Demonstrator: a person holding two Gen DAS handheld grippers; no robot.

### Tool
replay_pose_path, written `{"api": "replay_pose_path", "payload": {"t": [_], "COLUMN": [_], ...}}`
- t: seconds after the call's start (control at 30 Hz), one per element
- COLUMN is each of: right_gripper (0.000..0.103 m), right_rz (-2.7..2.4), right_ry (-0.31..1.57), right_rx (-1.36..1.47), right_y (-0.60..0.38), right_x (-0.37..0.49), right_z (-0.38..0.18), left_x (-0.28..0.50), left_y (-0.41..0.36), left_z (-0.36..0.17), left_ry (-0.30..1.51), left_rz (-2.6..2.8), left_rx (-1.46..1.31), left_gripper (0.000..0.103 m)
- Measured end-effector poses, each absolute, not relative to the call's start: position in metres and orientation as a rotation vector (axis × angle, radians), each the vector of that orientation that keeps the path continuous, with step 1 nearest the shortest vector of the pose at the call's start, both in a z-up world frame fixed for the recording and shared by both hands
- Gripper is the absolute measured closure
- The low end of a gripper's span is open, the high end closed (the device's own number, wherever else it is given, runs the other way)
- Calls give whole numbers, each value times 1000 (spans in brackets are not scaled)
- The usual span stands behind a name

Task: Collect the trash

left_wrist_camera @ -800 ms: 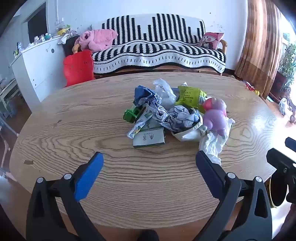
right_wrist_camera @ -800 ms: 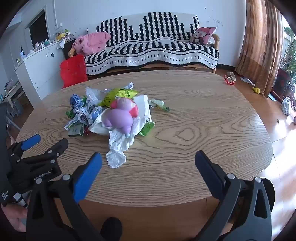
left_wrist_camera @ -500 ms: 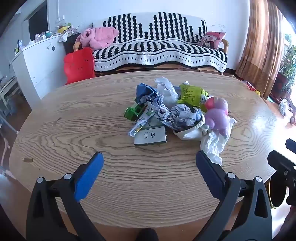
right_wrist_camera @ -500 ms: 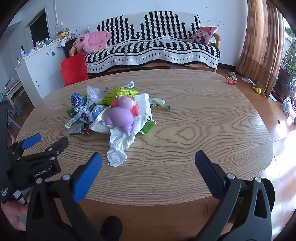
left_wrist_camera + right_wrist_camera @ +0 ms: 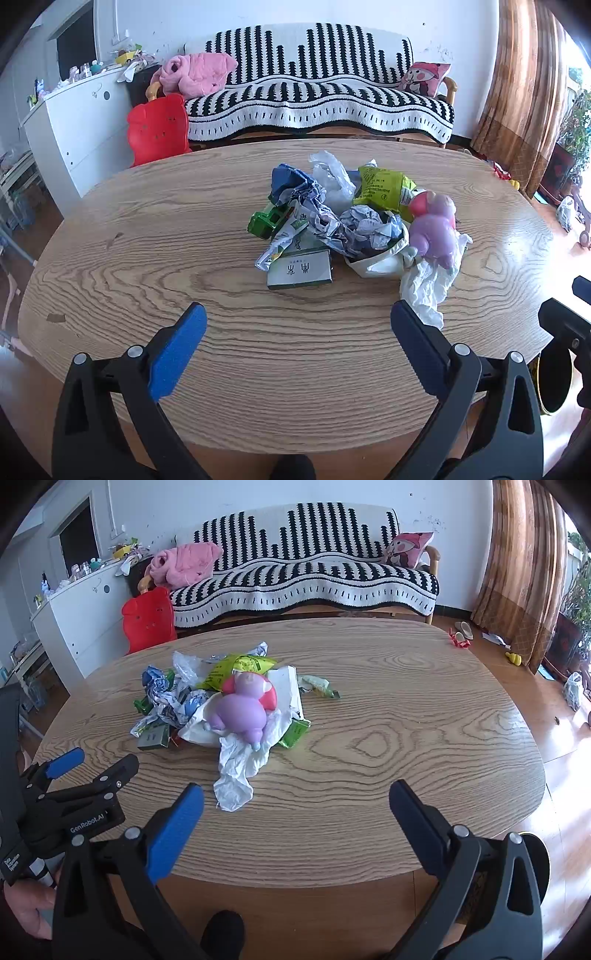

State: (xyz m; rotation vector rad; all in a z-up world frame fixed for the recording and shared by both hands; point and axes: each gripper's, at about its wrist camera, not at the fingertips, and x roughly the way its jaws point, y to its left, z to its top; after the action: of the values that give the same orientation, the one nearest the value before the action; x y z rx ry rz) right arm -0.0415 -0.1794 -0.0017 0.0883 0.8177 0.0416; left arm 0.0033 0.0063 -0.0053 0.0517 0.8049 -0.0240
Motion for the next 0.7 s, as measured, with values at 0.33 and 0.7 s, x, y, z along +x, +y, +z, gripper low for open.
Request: {"api": "replay_pose_path", "payload": {"t": [0.33,0.7], "right_gripper": [6,6], "right_rz": [49,48], "right_ry": [824,825], "right_rx": [83,83], "right_y": [-178,-177], "right_x": [-44,-43], "right_z": [0,-1], "left_x": [2,2], "left_y": [7,7], "left_z": [-9,-10], "left_ry": [810,812], "left_rz": [-26,-25], "left_rx": [51,49], "left_gripper": [6,6]}}
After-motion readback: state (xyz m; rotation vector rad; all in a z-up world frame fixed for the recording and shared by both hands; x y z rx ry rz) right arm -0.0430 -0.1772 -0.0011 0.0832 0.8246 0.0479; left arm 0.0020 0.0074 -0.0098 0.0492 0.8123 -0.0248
